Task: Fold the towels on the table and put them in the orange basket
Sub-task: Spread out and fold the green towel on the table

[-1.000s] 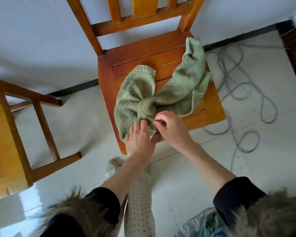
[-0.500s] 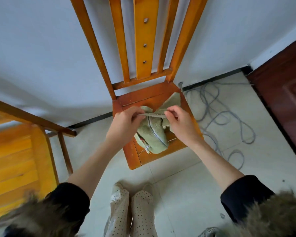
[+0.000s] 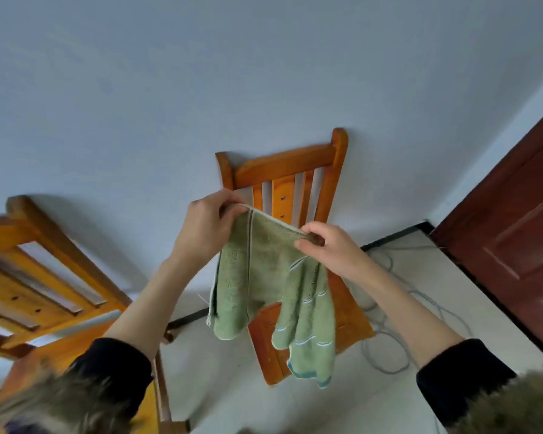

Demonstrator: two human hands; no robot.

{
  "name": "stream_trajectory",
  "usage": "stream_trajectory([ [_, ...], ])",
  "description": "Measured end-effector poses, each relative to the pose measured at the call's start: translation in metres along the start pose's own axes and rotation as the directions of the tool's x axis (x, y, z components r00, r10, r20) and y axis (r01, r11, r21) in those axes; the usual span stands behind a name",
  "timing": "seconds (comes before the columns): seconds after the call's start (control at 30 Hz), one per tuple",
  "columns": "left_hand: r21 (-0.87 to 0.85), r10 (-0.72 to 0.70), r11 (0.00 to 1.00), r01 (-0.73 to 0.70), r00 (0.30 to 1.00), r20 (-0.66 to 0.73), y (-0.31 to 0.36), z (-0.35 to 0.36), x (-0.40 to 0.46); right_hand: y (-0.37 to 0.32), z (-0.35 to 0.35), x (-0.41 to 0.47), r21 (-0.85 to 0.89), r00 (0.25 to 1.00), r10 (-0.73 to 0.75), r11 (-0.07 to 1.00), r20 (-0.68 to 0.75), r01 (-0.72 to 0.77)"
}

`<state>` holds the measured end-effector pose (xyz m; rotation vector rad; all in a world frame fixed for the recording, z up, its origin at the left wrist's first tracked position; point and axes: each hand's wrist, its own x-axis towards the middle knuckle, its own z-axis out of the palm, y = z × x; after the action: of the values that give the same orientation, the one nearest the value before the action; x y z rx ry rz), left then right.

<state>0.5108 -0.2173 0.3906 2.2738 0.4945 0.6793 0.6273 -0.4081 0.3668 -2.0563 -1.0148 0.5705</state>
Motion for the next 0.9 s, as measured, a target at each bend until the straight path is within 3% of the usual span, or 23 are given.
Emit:
stream_trajectory([
  [0.07, 0.018, 0.022, 1.000, -0.021, 0.999, -0.049, 0.013, -0.031, -0.004, -0.021, 0.005, -0.004, 0.011, 0.999, -0.043, 0.999, -0.024, 0.043],
  [0.13, 0.066, 0.042, 0.997, -0.036, 0.995, -0.090, 0.023, -0.059, -0.014, -0.038, 0.014, -0.008, 0.018, 0.984, -0.103, 0.994, -0.144, 0.107],
  [0.23, 0.185, 0.058, 0.982, -0.036, 0.992, -0.116, 0.033, -0.101, -0.030, -0.071, 0.018, -0.008, -0.020, 0.900, -0.194, 0.979, -0.391, 0.202],
  [0.3, 0.282, 0.064, 0.959, -0.025, 0.989, -0.131, 0.038, -0.127, -0.045, -0.098, 0.013, -0.007, -0.060, 0.860, -0.262, 0.963, -0.438, 0.263],
  [0.47, 0.437, -0.004, 0.888, 0.142, 0.953, -0.301, 0.047, -0.177, -0.102, -0.153, 0.015, -0.014, -0.161, 0.862, -0.445, 0.895, -0.241, 0.417],
  [0.63, 0.409, -0.069, 0.825, 0.391, 0.787, -0.613, 0.063, -0.227, -0.173, -0.198, 0.032, -0.031, -0.079, 0.823, -0.564, 0.820, 0.059, 0.567],
  [0.8, 0.364, -0.159, 0.743, 0.561, 0.677, -0.718, 0.071, -0.267, -0.253, -0.249, 0.083, -0.056, -0.032, 0.744, -0.661, 0.745, 0.097, 0.666],
  [0.9, 0.265, -0.200, 0.727, 0.633, 0.564, -0.801, 0.073, -0.294, -0.304, -0.284, 0.126, -0.076, -0.003, 0.687, -0.719, 0.690, 0.103, 0.723],
])
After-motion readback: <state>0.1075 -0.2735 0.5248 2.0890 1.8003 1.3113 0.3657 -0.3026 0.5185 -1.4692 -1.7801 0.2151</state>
